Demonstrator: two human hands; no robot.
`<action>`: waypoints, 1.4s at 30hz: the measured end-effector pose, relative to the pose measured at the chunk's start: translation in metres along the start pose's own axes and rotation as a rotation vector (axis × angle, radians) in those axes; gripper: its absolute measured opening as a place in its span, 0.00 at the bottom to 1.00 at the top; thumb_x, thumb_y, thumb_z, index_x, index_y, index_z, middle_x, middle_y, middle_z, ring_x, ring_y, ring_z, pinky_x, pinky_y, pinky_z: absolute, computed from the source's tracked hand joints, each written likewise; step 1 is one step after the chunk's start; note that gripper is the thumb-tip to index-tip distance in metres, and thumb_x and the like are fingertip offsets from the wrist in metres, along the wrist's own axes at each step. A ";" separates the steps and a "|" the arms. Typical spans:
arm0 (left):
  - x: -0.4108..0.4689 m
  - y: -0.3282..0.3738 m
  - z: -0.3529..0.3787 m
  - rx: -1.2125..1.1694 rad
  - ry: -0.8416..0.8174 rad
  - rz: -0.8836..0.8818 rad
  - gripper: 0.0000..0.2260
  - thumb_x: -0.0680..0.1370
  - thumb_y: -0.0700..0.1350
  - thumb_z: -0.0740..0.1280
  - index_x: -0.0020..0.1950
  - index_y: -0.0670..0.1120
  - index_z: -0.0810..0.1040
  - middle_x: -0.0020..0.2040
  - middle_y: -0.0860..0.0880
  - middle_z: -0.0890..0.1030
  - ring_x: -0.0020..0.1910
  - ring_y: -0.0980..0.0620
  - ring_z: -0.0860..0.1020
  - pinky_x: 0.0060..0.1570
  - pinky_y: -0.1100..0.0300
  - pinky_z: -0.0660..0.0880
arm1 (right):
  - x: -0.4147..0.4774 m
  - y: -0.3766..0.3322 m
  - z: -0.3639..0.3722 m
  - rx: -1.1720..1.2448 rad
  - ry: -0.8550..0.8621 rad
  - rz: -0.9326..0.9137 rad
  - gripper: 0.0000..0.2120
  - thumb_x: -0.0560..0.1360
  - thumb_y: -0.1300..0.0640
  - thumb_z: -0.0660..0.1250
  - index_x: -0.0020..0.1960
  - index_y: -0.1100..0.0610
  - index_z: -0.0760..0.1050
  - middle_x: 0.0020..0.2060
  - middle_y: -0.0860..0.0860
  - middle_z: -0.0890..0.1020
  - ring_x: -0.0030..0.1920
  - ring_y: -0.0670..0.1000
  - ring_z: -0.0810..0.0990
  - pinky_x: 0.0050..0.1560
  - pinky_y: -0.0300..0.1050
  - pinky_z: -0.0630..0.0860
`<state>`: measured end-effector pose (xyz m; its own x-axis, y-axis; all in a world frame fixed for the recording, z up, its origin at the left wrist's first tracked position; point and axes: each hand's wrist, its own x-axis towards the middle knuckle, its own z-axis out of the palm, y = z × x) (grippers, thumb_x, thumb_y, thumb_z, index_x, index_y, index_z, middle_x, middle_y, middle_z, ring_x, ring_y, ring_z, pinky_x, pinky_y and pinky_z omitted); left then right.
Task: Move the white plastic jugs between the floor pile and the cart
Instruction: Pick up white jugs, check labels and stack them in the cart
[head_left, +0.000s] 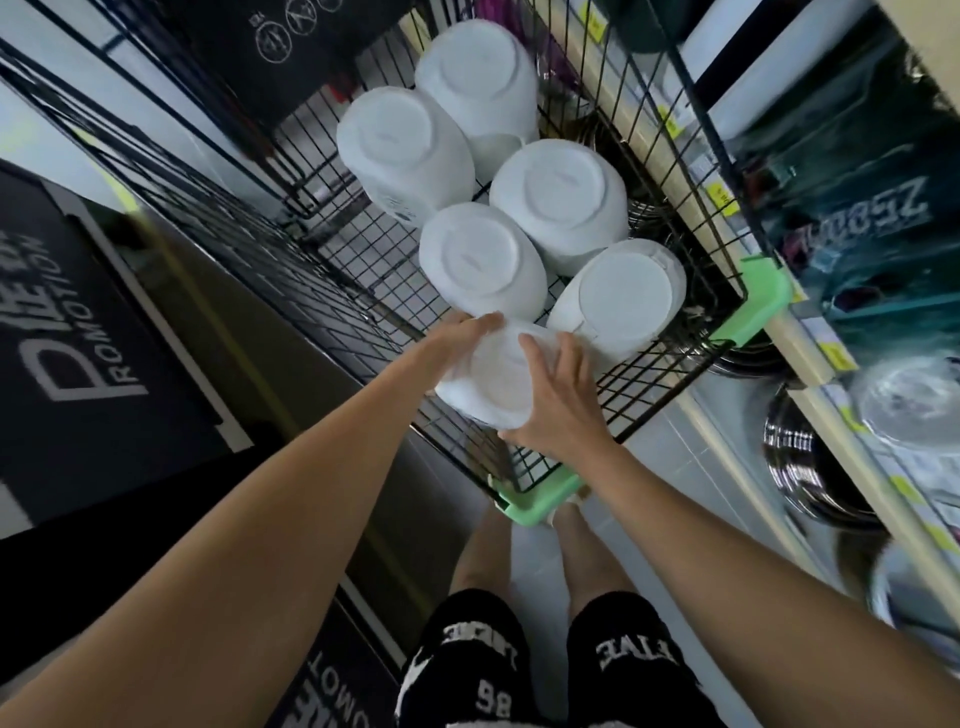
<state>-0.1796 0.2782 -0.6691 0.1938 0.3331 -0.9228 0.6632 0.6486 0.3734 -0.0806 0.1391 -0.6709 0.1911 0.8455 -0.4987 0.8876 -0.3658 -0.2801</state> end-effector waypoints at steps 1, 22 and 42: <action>-0.001 -0.002 -0.001 0.001 0.000 -0.001 0.18 0.78 0.56 0.65 0.61 0.46 0.70 0.55 0.45 0.77 0.48 0.47 0.76 0.47 0.54 0.73 | 0.001 0.000 0.001 -0.001 -0.032 0.008 0.57 0.61 0.38 0.77 0.77 0.51 0.46 0.72 0.66 0.52 0.71 0.66 0.54 0.69 0.61 0.62; -0.030 -0.016 0.006 0.219 0.034 0.068 0.28 0.77 0.39 0.67 0.74 0.50 0.62 0.73 0.46 0.64 0.70 0.43 0.65 0.60 0.46 0.70 | -0.027 0.009 -0.034 0.815 -0.032 0.202 0.35 0.73 0.58 0.72 0.75 0.55 0.59 0.69 0.54 0.68 0.70 0.52 0.66 0.66 0.44 0.65; -0.197 0.031 0.311 0.819 -0.199 0.753 0.37 0.72 0.46 0.71 0.77 0.47 0.57 0.65 0.47 0.70 0.56 0.46 0.76 0.56 0.50 0.74 | -0.305 0.189 -0.071 1.173 0.600 0.545 0.26 0.74 0.61 0.71 0.70 0.60 0.68 0.61 0.58 0.75 0.55 0.49 0.72 0.56 0.46 0.72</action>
<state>0.0276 0.0204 -0.5053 0.8072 0.2877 -0.5154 0.5891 -0.3394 0.7333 0.0591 -0.1603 -0.5138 0.7985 0.4222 -0.4291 -0.1519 -0.5484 -0.8223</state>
